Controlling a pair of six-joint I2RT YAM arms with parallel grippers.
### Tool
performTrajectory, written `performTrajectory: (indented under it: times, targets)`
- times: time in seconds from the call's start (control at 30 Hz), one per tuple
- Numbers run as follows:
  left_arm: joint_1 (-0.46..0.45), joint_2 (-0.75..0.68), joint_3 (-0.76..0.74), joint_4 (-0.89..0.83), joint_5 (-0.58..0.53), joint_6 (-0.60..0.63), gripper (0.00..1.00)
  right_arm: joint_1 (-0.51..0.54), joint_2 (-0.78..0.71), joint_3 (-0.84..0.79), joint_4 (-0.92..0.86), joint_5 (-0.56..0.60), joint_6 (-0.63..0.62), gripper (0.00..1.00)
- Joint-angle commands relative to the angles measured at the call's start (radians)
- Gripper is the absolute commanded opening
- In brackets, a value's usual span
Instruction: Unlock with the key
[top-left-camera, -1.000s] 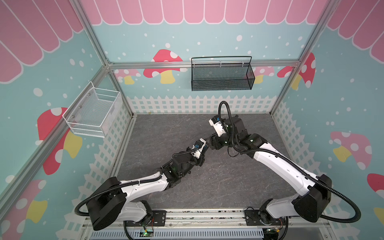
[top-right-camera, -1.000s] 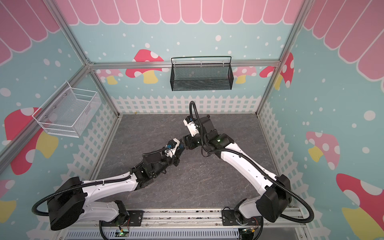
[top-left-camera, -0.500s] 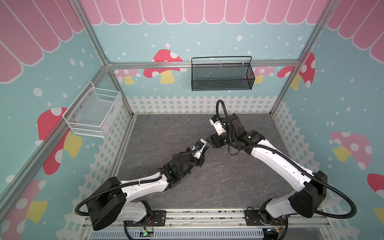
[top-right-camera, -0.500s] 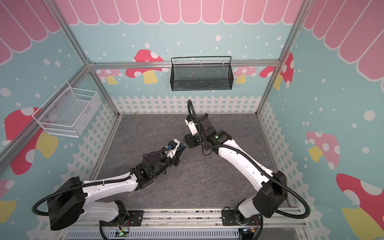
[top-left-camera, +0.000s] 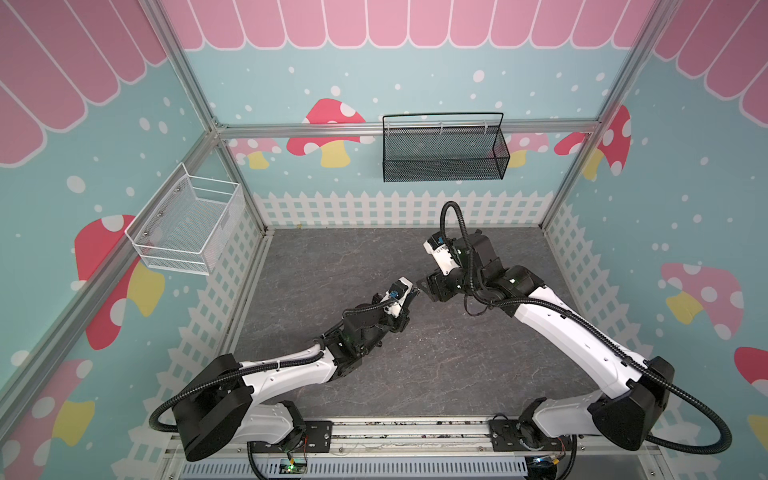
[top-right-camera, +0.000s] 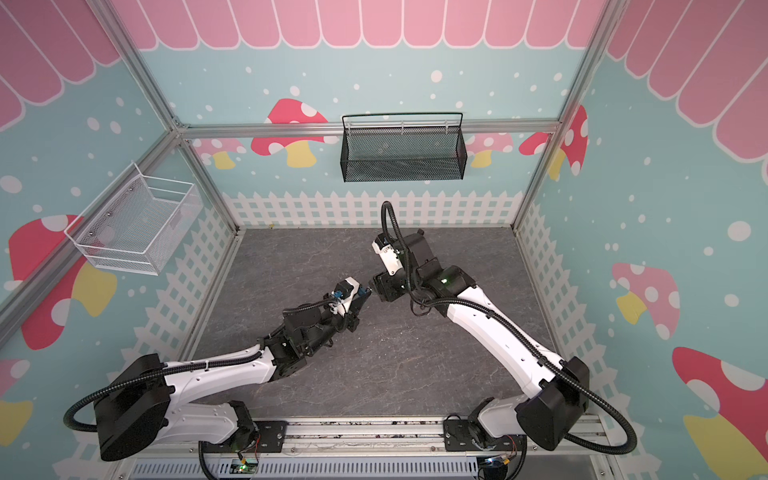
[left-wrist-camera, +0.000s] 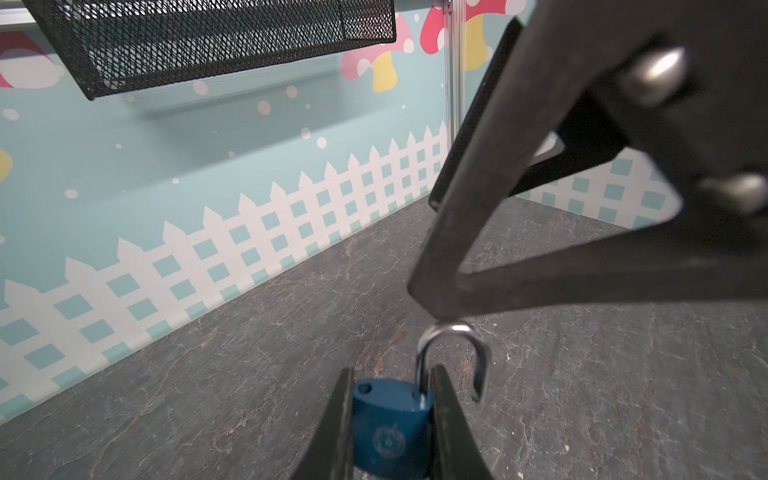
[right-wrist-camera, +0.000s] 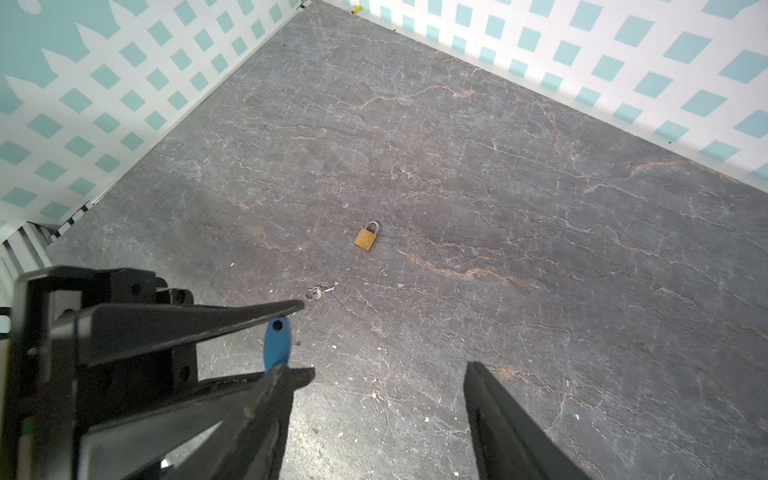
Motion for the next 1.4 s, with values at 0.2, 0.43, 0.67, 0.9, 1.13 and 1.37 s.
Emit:
performTrajectory:
  times: [0.2, 0.43, 0.67, 0.9, 1.13, 1.37]
  targets:
    - [-0.003, -0.071, 0.041, -0.169, -0.116, -0.174, 0.00, -0.018, -0.121, -0.101, 0.103, 0.063, 0.053, 0.74]
    - [0.060, -0.126, 0.179, -0.841, -0.206, -0.535, 0.00, -0.015, -0.150, -0.159, 0.217, 0.003, 0.145, 0.97]
    - [0.269, -0.144, 0.110, -1.058, -0.023, -0.774, 0.00, -0.001, -0.137, -0.183, 0.332, -0.083, 0.318, 0.97]
    - [0.393, 0.000, 0.126, -1.143, 0.030, -0.776, 0.00, 0.006, -0.112, -0.176, 0.386, -0.203, 0.388, 0.97]
    - [0.464, 0.153, 0.145, -1.104, 0.095, -0.747, 0.00, 0.007, -0.089, -0.159, 0.393, -0.225, 0.395, 0.97]
    - [0.505, 0.256, 0.165, -1.081, 0.162, -0.742, 0.00, 0.006, -0.087, -0.140, 0.387, -0.211, 0.383, 0.97]
